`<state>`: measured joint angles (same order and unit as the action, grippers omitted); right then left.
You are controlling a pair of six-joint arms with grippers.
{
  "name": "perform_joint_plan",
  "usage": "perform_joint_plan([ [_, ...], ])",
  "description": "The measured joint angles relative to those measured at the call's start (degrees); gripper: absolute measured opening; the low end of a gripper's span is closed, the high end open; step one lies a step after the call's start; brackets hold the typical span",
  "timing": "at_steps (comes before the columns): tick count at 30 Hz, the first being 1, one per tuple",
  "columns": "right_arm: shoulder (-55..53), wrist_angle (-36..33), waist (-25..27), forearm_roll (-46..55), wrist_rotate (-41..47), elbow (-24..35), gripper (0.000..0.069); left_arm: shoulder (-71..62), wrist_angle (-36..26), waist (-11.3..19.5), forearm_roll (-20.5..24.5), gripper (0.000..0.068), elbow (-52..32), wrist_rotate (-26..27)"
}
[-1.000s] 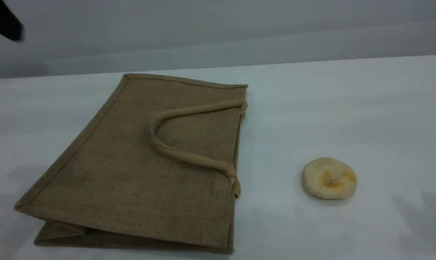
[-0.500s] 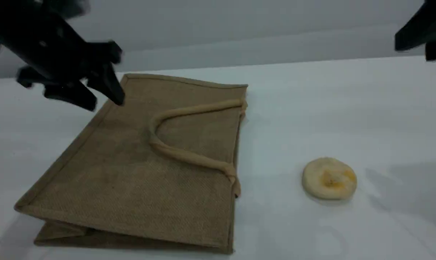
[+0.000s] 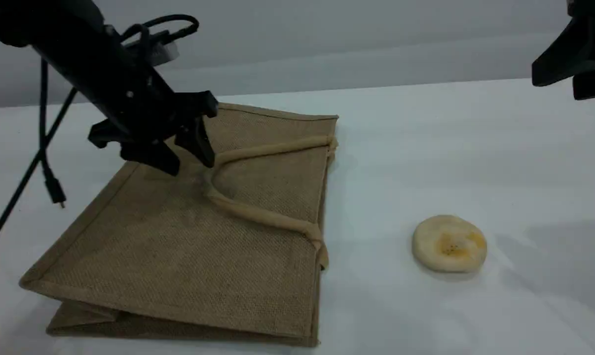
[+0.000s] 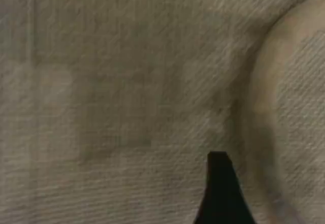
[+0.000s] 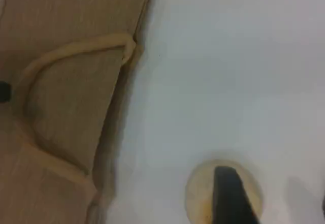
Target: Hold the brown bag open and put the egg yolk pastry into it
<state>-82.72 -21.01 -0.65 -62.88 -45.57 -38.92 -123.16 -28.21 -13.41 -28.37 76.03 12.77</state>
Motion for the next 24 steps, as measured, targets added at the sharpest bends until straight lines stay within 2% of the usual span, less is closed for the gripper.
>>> perform_joint_plan([
  [8, -0.22, 0.0, 0.0, 0.0, -0.13, 0.0, 0.0334, -2.71, 0.32, -0.1, -1.1, 0.0418, 0.8, -0.05],
  [16, -0.22, 0.04, 0.0, 0.06, -0.19, 0.0, 0.0334, -5.42, 1.65, -1.56, -2.02, 0.0407, 0.9, -0.76],
  [21, -0.22, -0.09, 0.0, 0.06, -1.21, 0.0, 0.0334, -5.81, 2.06, -1.68, -1.86, 0.0353, 0.9, -2.72],
  [24, -0.22, -0.09, 0.0, 0.06, -1.29, 0.0, 0.0334, -5.81, 2.13, -1.68, -1.85, 0.0268, 0.9, -2.86],
])
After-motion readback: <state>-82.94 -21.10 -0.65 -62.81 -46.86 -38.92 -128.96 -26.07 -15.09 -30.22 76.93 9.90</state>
